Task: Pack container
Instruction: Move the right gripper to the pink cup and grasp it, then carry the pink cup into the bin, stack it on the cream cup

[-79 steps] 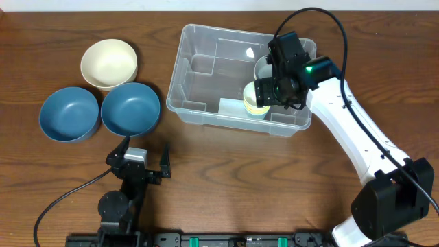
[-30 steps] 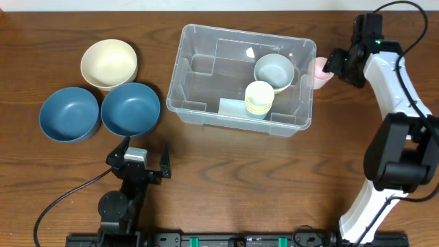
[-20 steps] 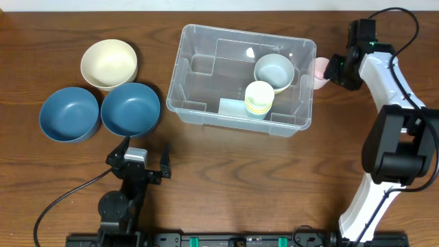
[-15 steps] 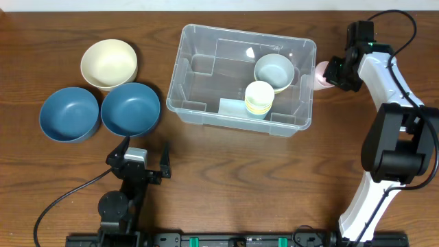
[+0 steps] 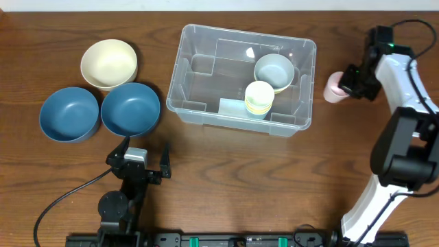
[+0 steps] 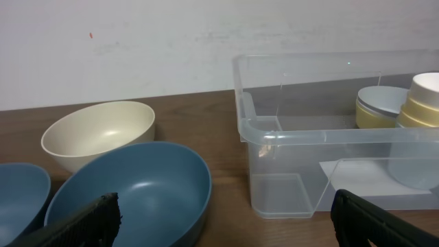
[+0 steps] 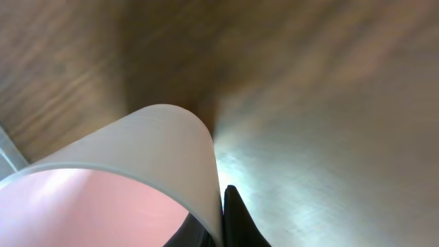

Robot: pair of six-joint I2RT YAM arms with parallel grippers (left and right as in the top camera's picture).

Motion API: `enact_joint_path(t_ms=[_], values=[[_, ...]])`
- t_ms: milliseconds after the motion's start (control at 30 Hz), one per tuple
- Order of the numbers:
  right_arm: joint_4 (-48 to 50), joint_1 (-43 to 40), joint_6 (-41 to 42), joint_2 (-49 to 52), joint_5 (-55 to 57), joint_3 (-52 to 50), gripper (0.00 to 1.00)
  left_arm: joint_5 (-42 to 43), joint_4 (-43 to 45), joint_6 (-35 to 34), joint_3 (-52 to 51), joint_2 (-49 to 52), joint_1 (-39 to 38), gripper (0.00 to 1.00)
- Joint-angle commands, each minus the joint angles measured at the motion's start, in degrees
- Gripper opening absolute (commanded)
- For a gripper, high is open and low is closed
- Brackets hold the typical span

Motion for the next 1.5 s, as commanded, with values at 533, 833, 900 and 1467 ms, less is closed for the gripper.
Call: enact_joint_path(t_ms=[533, 833, 900, 1467], values=[[-1.07, 20.28, -3.93, -32.33, -6.29, 0.17, 0.01, 1.05, -1.92, 0.57, -1.01, -0.35, 0.28, 0.98], [-1.27, 31.54, -2.49, -25.79, -3.5, 0.11, 0.01, 1.05, -1.92, 0.57, -1.01, -0.35, 0.31, 0.98], [-1.73, 32.92, -2.29, -24.11, -3.48, 0.11, 0.01, 1.05, -1.92, 0.59, -1.01, -0.35, 0.28, 0.98], [-4.96, 35.63, 0.04, -17.55, -0.76, 0.11, 0.01, 1.05, -1.92, 0.59, -1.01, -0.35, 0.28, 0.98]])
